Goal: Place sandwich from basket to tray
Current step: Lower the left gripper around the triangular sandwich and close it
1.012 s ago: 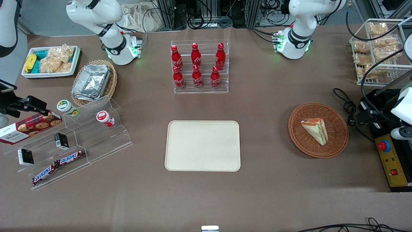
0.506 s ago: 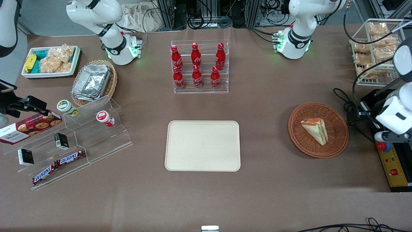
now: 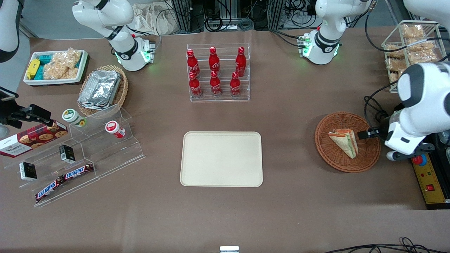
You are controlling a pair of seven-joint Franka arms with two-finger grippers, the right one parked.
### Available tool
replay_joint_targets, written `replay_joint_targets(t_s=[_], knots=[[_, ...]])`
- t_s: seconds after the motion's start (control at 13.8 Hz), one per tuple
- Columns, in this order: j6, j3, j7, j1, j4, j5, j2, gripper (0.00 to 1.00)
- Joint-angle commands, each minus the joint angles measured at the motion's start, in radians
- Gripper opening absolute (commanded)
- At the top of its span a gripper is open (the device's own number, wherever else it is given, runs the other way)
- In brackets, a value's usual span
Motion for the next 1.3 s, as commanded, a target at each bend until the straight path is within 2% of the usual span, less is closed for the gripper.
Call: replay_joint_targets(t_s=[0.0,0.36,0.65,0.8,0.87,0.94,1.01,1.08,1.16,1.23], knots=[[0.139,-0.003,-0.140,0.005,-0.118,-0.002,-0.009,0.98],[0.329,0.001,-0.220,0.013,-0.250,0.003,0.035,0.98],[0.424,0.004,-0.245,0.016,-0.284,0.012,0.081,0.98],[0.451,0.009,-0.246,0.016,-0.296,0.014,0.089,0.90],[0.454,0.009,-0.248,0.016,-0.296,0.014,0.090,0.80],[0.451,0.009,-0.251,0.016,-0.296,0.014,0.091,0.59],[0.442,0.009,-0.250,0.016,-0.295,0.014,0.087,0.34],[0.423,0.009,-0.247,0.014,-0.295,0.014,0.077,0.14],[0.373,0.006,-0.243,0.013,-0.283,0.014,0.060,0.00],[0.322,0.003,-0.237,0.010,-0.261,0.014,0.043,0.00]])
